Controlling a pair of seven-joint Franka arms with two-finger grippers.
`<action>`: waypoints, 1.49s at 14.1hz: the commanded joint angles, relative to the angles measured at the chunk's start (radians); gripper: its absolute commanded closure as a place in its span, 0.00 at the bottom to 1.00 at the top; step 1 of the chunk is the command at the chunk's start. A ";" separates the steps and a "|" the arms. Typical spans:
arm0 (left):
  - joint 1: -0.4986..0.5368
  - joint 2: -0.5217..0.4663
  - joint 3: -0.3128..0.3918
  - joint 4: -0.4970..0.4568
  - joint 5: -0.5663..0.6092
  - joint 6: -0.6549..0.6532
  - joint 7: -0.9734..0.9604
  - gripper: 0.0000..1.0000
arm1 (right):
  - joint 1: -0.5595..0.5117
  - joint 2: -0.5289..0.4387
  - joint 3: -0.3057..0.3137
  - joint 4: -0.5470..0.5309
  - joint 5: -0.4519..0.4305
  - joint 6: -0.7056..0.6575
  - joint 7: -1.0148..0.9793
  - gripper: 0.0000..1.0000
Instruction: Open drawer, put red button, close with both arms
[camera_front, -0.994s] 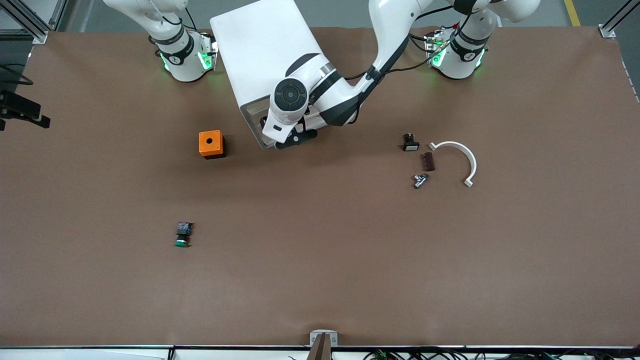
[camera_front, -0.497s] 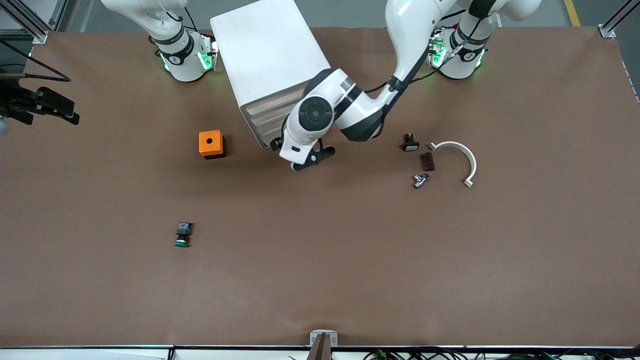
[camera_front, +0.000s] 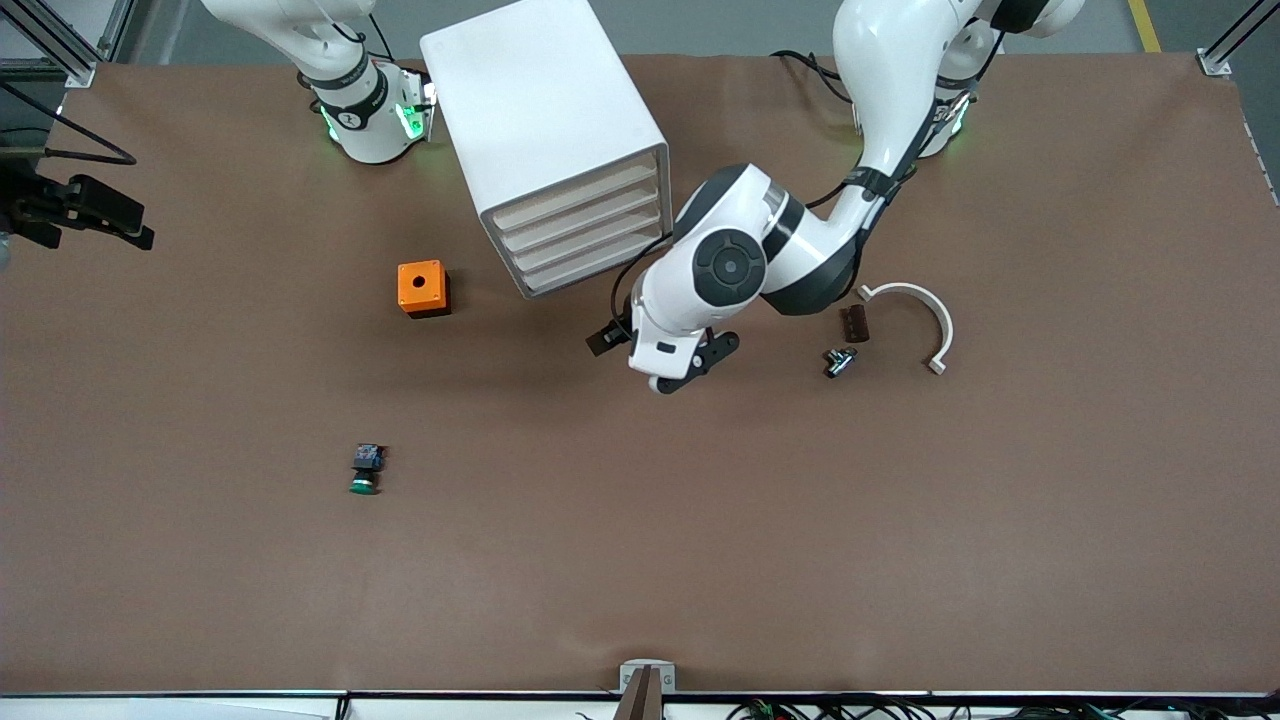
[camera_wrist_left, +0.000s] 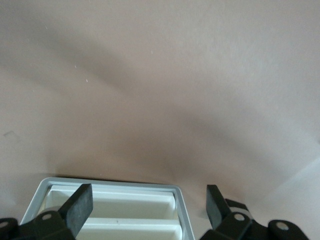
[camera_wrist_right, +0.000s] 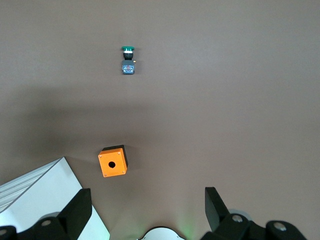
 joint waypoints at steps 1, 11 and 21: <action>0.028 -0.031 -0.002 -0.019 -0.003 -0.008 -0.010 0.00 | -0.012 -0.029 0.004 -0.040 -0.015 0.008 0.012 0.00; 0.120 -0.083 -0.005 -0.019 0.016 -0.014 0.019 0.00 | -0.043 -0.021 0.001 -0.029 -0.032 0.005 0.012 0.00; 0.367 -0.343 -0.003 -0.028 0.161 -0.580 0.568 0.00 | -0.084 -0.014 0.004 -0.009 -0.006 0.060 0.015 0.00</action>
